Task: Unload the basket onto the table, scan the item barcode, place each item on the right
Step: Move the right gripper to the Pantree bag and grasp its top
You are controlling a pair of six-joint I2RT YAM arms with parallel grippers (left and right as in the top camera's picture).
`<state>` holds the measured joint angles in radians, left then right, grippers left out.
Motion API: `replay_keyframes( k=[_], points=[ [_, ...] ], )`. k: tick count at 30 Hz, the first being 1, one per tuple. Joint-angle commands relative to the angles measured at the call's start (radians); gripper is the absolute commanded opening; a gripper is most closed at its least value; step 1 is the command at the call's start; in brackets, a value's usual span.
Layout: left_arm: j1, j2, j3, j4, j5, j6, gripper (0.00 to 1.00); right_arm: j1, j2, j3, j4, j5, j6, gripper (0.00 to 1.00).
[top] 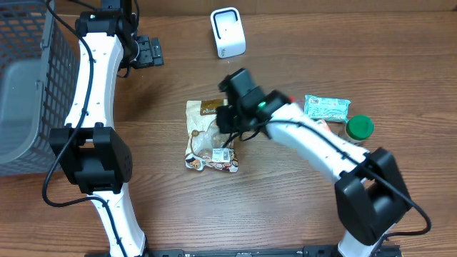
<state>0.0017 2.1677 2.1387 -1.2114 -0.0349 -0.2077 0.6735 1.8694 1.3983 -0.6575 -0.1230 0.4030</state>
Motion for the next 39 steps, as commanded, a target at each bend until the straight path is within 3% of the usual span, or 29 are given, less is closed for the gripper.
replay_keyframes(
  k=[1, 10, 17, 25, 28, 33, 36, 39],
  points=[
    [-0.001, -0.016, 0.016, 0.001, -0.005, -0.009, 0.99, 0.058, -0.010, 0.001, 0.065, 0.197, 0.042, 0.25],
    [-0.002, -0.016, 0.016, 0.001, -0.005, -0.009, 1.00, 0.087, 0.051, 0.001, 0.308, 0.264, 0.039, 0.20],
    [-0.001, -0.016, 0.016, 0.001, -0.005, -0.009, 1.00, 0.065, 0.186, 0.001, 0.356, 0.265, 0.039, 0.19],
    [-0.001, -0.016, 0.016, 0.001, -0.005, -0.009, 1.00, 0.028, 0.185, 0.005, 0.144, 0.265, 0.055, 0.08],
    [-0.002, -0.016, 0.016, 0.001, -0.005, -0.009, 1.00, 0.019, 0.155, 0.005, 0.003, 0.264, 0.148, 0.04],
    [-0.001, -0.016, 0.016, 0.001, -0.005, -0.009, 1.00, 0.019, 0.077, 0.009, -0.178, 0.192, 0.282, 0.04],
    [-0.001, -0.016, 0.016, 0.001, -0.005, -0.009, 1.00, 0.020, 0.025, 0.010, -0.216, 0.080, 0.281, 0.08],
    [-0.002, -0.016, 0.016, 0.001, -0.006, -0.009, 1.00, 0.014, -0.008, 0.013, -0.220, 0.104, 0.223, 0.15]
  ],
)
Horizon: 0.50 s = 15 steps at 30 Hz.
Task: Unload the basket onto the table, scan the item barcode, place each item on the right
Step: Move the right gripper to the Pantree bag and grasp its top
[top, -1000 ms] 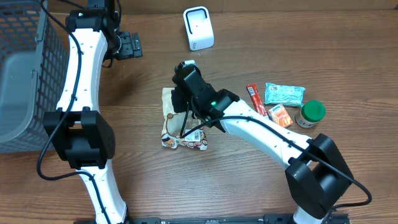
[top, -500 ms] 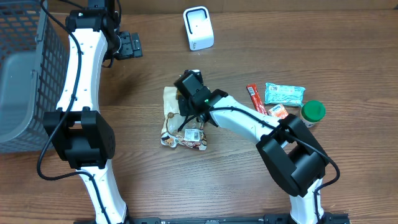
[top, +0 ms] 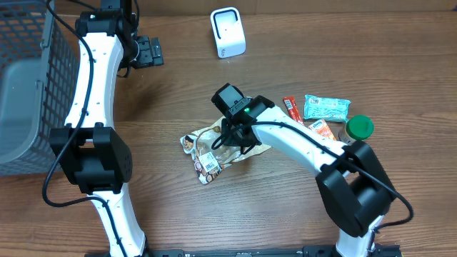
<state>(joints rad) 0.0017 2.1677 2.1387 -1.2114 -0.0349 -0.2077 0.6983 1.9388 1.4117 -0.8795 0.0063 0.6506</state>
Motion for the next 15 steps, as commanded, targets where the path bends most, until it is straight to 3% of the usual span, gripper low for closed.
replay_keyframes(
  k=[1, 2, 4, 11, 15],
  points=[
    [-0.002, -0.016, 0.016, 0.001, -0.005, -0.010, 1.00, -0.013, -0.083, 0.003, 0.001, -0.015, -0.043, 0.22],
    [-0.002, -0.016, 0.016, 0.001, -0.005, -0.009, 1.00, -0.021, -0.090, 0.005, 0.001, -0.015, -0.096, 0.35],
    [-0.001, -0.016, 0.016, 0.001, -0.006, -0.009, 1.00, -0.035, -0.090, 0.005, 0.000, -0.016, -0.153, 0.47],
    [-0.002, -0.016, 0.016, 0.002, -0.006, -0.010, 1.00, -0.158, -0.090, 0.003, -0.006, -0.093, -0.214, 0.55],
    [-0.002, -0.016, 0.016, 0.095, -0.006, -0.010, 0.99, -0.198, -0.089, 0.003, -0.045, -0.106, -0.214, 0.60]
  ],
)
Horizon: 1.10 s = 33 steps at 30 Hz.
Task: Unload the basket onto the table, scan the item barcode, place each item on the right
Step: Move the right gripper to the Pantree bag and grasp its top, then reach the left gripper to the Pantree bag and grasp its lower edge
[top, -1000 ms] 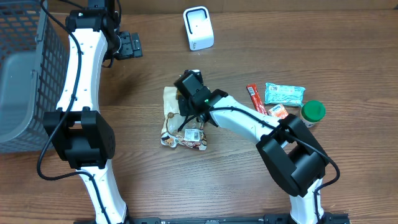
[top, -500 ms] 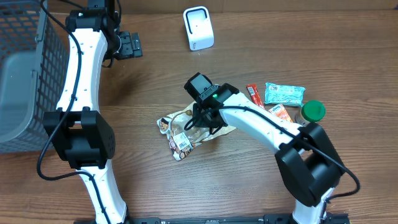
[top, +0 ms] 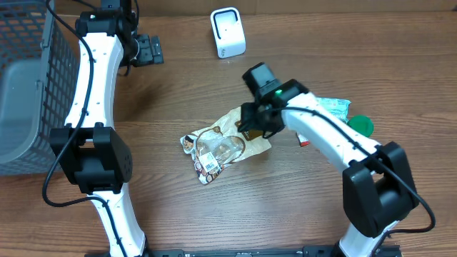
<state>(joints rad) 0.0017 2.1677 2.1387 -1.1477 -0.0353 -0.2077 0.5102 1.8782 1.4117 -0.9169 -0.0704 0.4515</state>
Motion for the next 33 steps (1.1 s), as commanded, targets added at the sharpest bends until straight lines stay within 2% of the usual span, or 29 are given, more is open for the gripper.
replay_keyframes(
  k=[1, 4, 6, 8, 14, 16, 18, 20, 23, 27, 33],
  points=[
    [-0.002, -0.016, 0.016, 0.040, -0.005, -0.010, 1.00, -0.016, -0.028, 0.003, -0.021, -0.029, -0.014, 0.60],
    [-0.002, -0.016, 0.016, 0.041, 0.007, -0.010, 1.00, -0.017, -0.028, 0.002, -0.047, -0.029, -0.014, 0.61],
    [-0.002, -0.016, 0.016, 0.034, 0.065, -0.010, 0.99, -0.017, -0.028, 0.002, -0.057, -0.029, -0.015, 0.62],
    [-0.002, -0.016, 0.016, -0.036, 0.176, -0.010, 1.00, -0.017, -0.028, 0.002, -0.063, -0.028, -0.016, 0.65],
    [-0.002, -0.013, 0.016, -0.233, 0.372, -0.008, 1.00, -0.017, -0.028, 0.002, -0.067, -0.029, -0.016, 0.66],
    [-0.008, -0.013, 0.016, -0.343, 0.448, -0.005, 0.99, -0.017, -0.028, 0.002, -0.071, -0.028, -0.016, 0.66],
    [-0.017, -0.013, 0.016, -0.417, 0.458, 0.005, 0.75, -0.017, -0.028, 0.002, -0.071, -0.028, -0.016, 0.67],
    [-0.046, -0.013, 0.006, -0.502, 0.454, 0.045, 0.04, -0.017, -0.028, 0.002, -0.073, -0.028, -0.016, 0.66],
    [-0.132, -0.013, -0.045, -0.541, 0.433, 0.054, 0.04, -0.017, -0.028, 0.001, -0.074, -0.028, -0.020, 0.67],
    [-0.274, -0.013, -0.159, -0.484, 0.351, 0.042, 0.04, -0.017, -0.028, 0.001, -0.101, -0.028, -0.035, 0.67],
    [-0.367, -0.013, -0.267, -0.396, 0.256, -0.083, 0.04, -0.017, -0.021, 0.001, -0.110, -0.027, -0.037, 0.68]
  ],
)
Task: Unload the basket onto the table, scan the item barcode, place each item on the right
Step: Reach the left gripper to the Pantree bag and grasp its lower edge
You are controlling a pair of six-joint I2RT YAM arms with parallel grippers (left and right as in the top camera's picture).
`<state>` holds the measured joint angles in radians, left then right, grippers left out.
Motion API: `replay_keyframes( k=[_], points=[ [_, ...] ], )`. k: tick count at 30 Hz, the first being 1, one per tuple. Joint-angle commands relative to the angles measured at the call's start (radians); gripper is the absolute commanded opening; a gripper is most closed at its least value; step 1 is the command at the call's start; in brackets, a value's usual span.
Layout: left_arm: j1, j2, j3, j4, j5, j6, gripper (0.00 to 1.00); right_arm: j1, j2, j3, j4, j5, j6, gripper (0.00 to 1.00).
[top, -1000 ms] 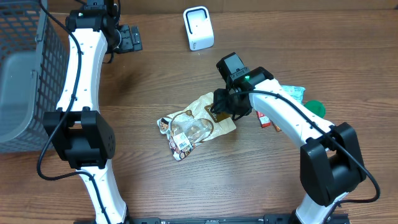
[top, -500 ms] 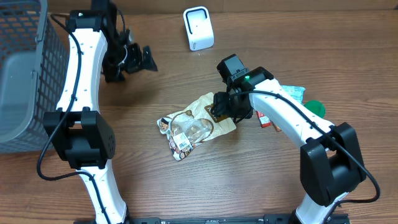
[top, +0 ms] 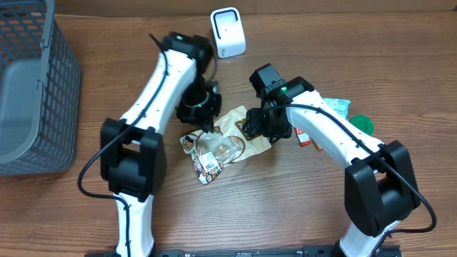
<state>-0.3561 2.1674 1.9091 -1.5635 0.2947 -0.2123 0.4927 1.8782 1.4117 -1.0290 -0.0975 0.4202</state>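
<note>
A crinkled tan snack bag [top: 223, 145] lies on the table's middle, its white barcode label [top: 209, 165] facing up at its lower left end. My right gripper [top: 251, 128] sits at the bag's upper right corner and looks shut on it. My left gripper [top: 198, 118] hangs just over the bag's upper left edge, fingers spread, nothing between them. The white scanner [top: 228, 32] stands at the back, beyond both arms.
A grey wire basket [top: 32, 78] fills the left side. To the right of my right arm lie a teal packet [top: 334, 106], a green lid [top: 361, 126] and red and orange sachets [top: 305, 137], partly hidden by the arm.
My left arm has swung from the far back left to the middle, its gripper now just above the bag's upper left edge. The bag and my right gripper have hardly moved.
The bag first lay upright in the middle with my right gripper at its upper right. Then it lay turned and slanted, label at its lower left, with the gripper over it. Later the gripper was at its upper right corner. Now my left gripper has joined it.
</note>
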Motion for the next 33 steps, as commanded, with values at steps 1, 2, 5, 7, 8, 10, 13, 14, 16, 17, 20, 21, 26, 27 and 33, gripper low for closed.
replay_keyframes(
  k=[1, 2, 5, 7, 8, 10, 13, 14, 16, 17, 20, 21, 26, 27, 33],
  points=[
    [-0.013, -0.012, -0.050, 0.032, -0.084, -0.104, 0.04, 0.000, -0.019, 0.001, 0.002, 0.005, -0.006, 0.68],
    [-0.013, -0.012, -0.059, 0.035, -0.100, -0.128, 0.04, 0.000, -0.019, 0.000, 0.004, 0.014, -0.006, 0.67],
    [-0.025, -0.053, -0.069, 0.040, -0.154, -0.174, 0.05, 0.000, -0.018, -0.018, 0.015, 0.017, -0.006, 0.67],
    [-0.047, -0.112, -0.070, 0.042, -0.211, -0.202, 0.04, 0.000, -0.018, -0.037, 0.026, 0.016, -0.006, 0.68],
    [-0.058, -0.142, -0.070, 0.039, -0.247, -0.230, 0.04, 0.000, -0.018, -0.045, 0.032, 0.016, -0.006, 0.67],
    [-0.089, -0.216, -0.070, 0.032, -0.322, -0.294, 0.04, 0.000, -0.018, -0.058, 0.044, 0.016, -0.006, 0.68],
    [-0.142, -0.313, -0.083, 0.020, -0.410, -0.380, 0.04, 0.001, -0.018, -0.067, 0.059, 0.013, -0.006, 0.68],
    [-0.156, -0.339, -0.096, 0.017, -0.439, -0.411, 0.04, 0.001, -0.018, -0.067, 0.064, 0.013, -0.006, 0.68],
    [-0.163, -0.378, -0.134, 0.017, -0.497, -0.473, 0.04, 0.001, -0.018, -0.067, 0.070, 0.013, -0.006, 0.68],
    [-0.160, -0.385, -0.158, 0.026, -0.517, -0.500, 0.04, 0.001, -0.018, -0.067, 0.073, 0.013, -0.006, 0.68],
    [-0.142, -0.390, -0.244, 0.086, -0.520, -0.514, 0.04, 0.001, -0.018, -0.067, 0.076, 0.013, -0.006, 0.68],
    [-0.136, -0.389, -0.278, 0.113, -0.510, -0.514, 0.04, 0.001, -0.018, -0.067, 0.077, 0.013, -0.006, 0.68],
    [-0.086, -0.389, -0.471, 0.289, -0.380, -0.491, 0.04, 0.001, -0.018, -0.067, 0.078, 0.013, -0.006, 0.68],
    [-0.079, -0.389, -0.494, 0.315, -0.345, -0.472, 0.04, 0.001, -0.018, -0.067, 0.079, 0.013, -0.006, 0.68],
    [-0.071, -0.389, -0.637, 0.499, -0.185, -0.393, 0.04, 0.001, -0.018, -0.067, 0.092, 0.013, -0.006, 0.72]
  ],
)
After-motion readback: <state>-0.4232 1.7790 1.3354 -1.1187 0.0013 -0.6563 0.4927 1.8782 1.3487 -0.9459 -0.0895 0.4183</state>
